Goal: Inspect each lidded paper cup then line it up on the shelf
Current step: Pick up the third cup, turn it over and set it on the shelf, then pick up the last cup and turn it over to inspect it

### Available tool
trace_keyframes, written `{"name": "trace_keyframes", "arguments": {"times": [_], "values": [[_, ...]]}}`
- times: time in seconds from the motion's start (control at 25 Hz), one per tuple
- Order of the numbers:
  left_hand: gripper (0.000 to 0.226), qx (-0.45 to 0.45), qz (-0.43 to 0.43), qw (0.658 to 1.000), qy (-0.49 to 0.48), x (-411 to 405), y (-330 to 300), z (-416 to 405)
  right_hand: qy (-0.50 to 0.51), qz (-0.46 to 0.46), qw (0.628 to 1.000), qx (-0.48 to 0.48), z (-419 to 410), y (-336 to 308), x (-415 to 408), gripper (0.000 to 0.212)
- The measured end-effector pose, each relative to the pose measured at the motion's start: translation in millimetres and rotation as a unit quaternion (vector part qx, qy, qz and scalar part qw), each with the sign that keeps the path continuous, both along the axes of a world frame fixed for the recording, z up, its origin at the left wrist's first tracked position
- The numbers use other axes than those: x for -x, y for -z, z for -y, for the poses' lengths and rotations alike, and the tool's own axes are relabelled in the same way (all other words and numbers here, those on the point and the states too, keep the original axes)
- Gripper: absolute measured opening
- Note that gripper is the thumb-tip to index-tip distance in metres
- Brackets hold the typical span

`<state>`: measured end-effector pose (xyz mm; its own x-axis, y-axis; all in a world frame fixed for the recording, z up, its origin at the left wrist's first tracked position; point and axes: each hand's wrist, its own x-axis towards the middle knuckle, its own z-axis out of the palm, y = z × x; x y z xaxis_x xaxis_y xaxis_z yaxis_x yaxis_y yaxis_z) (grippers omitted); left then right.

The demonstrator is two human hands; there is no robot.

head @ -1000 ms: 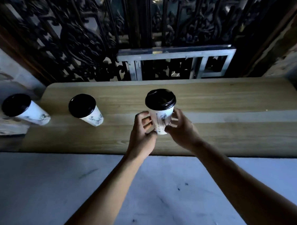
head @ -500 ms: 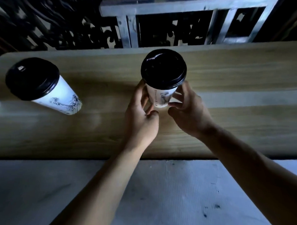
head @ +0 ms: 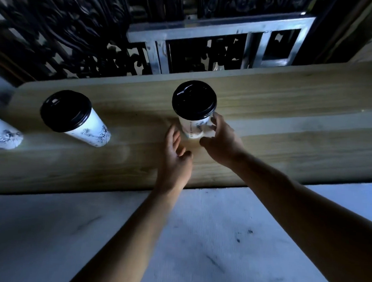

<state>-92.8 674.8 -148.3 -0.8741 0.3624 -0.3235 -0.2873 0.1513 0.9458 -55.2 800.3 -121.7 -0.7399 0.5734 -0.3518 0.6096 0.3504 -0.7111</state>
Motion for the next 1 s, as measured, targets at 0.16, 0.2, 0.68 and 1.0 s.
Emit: {"name": "trace_keyframes", "arguments": {"times": [0.16,0.2,0.68,1.0], "values": [[0.076,0.05,-0.039,0.997,0.039,-24,-28,39,0.006,0.042,0.999,0.001,3,-36,-55,0.083],[0.072,0.058,-0.04,0.996,0.055,-40,-36,53,0.004,0.05,0.999,-0.002,6,-48,-77,0.08],[0.05,0.19,-0.097,0.971,0.105,-246,-133,157,0.007,0.006,0.999,-0.046,43,-163,-331,0.053],[0.039,0.307,-0.039,0.949,0.056,-396,-122,208,0.006,-0.09,0.994,-0.062,64,-159,-453,0.027]]}}
